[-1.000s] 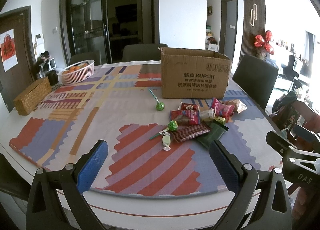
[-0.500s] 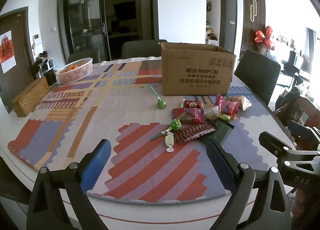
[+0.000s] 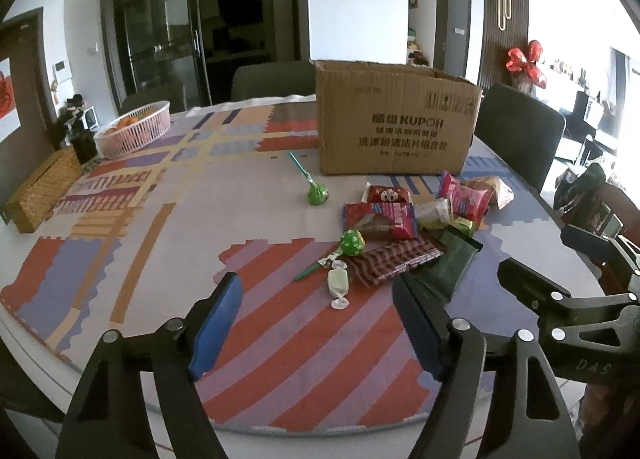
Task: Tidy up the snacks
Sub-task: 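Reach the left tool to the white candy while the right tool reaches the green pouch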
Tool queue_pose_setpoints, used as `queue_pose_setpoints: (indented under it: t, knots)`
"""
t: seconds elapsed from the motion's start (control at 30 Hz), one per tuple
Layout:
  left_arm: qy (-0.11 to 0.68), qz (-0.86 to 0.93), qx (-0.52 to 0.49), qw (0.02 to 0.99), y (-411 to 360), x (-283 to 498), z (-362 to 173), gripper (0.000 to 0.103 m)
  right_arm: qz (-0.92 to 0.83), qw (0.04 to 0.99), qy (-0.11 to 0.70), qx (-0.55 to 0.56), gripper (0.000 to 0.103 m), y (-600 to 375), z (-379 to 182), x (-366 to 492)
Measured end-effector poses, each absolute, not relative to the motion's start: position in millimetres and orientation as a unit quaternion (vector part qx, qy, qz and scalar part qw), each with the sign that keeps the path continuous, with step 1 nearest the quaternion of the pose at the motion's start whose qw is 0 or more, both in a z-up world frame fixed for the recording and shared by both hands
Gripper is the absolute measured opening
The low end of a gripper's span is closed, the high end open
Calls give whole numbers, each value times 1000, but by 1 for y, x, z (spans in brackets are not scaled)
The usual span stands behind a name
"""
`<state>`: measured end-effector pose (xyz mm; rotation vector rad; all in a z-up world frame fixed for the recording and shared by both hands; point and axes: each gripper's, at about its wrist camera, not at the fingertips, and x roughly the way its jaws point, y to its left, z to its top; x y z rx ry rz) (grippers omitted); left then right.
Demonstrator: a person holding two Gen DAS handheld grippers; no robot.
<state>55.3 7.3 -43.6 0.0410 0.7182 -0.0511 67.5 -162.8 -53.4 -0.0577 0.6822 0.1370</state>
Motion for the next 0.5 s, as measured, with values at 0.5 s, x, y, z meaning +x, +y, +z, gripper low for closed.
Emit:
queue_pose_setpoints:
  t: [0.5]
  knots:
    - [392, -47, 24, 919, 5, 88, -75, 52, 87, 925, 367, -53, 102, -146, -83, 104]
